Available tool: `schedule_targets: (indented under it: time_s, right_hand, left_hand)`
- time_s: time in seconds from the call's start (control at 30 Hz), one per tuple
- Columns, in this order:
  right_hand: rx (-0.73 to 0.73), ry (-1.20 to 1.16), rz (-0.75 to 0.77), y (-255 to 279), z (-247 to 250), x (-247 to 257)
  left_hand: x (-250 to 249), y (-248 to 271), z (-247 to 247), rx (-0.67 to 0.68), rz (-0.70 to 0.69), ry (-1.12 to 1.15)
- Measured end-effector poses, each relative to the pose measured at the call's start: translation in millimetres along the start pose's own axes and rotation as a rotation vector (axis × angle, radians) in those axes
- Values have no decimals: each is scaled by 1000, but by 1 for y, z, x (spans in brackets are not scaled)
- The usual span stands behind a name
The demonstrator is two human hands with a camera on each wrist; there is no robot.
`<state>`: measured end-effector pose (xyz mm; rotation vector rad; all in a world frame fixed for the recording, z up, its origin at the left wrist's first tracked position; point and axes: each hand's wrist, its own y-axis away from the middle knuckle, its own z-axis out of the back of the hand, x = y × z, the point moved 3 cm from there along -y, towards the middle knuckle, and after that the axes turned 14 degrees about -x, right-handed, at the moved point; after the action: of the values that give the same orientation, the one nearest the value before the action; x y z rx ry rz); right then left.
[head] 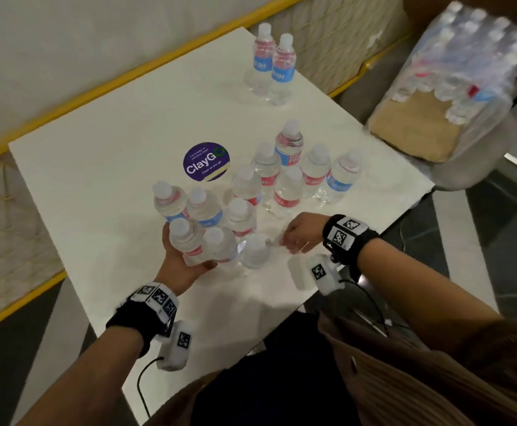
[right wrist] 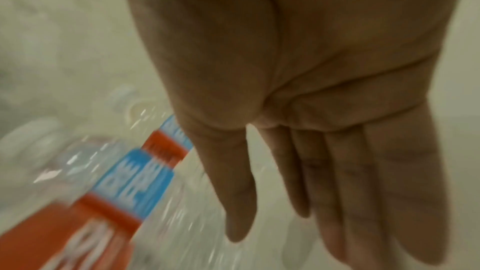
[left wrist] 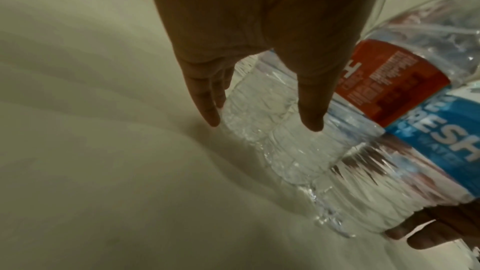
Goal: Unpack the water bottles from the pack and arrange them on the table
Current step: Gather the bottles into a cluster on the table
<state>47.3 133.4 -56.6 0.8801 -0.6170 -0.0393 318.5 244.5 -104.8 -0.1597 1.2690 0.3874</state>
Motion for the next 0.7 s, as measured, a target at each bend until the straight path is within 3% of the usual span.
schedule_targets:
  time_s: [0.07,0.17,0.33,0.53,0.7]
  right_hand:
    - [-130,-81,-76,0,13,-9]
    - [-313,-333,-54,0,18,-7]
    - [-423,-489,55,9,4,10]
    - [-264,-422,34,26,-17,10]
    - [-115,-411,-85,32,-39,5]
  left_hand:
    - [5,-4,2,19,10,-6]
    - [2,-7,1,42,37,-8]
    - [7,-35,7,25,36,-84]
    - [-15,-44,2,79,-21,-49]
    - [-26,-38,0,109,46,0]
